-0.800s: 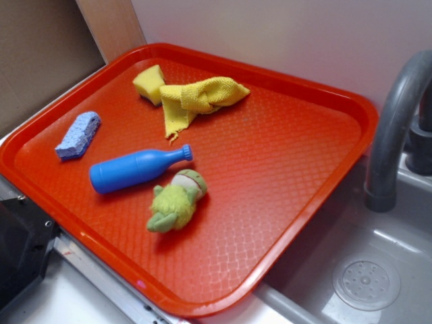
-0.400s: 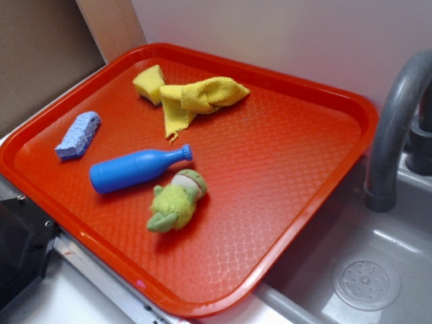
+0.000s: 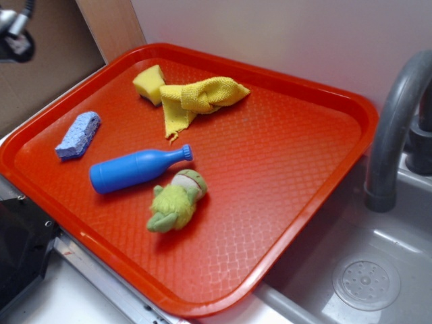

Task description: Grab the blue sponge.

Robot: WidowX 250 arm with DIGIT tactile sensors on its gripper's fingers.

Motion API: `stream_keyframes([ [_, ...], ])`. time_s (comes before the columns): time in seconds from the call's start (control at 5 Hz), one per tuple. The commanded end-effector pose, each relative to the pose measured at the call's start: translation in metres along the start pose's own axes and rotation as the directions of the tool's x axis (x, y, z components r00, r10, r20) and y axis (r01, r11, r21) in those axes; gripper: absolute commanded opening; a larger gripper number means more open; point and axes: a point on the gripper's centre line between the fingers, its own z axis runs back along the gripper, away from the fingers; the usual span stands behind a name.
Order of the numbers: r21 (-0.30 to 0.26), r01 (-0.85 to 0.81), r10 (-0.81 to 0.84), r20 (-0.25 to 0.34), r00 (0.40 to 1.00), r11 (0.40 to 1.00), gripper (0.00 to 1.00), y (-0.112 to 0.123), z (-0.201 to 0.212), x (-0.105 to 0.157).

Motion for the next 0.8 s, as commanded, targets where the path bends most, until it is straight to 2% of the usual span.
stream_keyframes([
  [0.0, 0.052, -0.074, 0.073, 0.015, 0.997, 0.996, 1.0, 0.041, -0.07, 0.04],
  [0.2, 0.044, -0.061, 0.061, -0.002, 0.998, 0.997, 1.0, 0.049, -0.092, 0.043],
  [0.6, 0.081, -0.034, 0.038, -0.048, 0.998, 0.996, 1.0, 0.052, -0.135, 0.037],
])
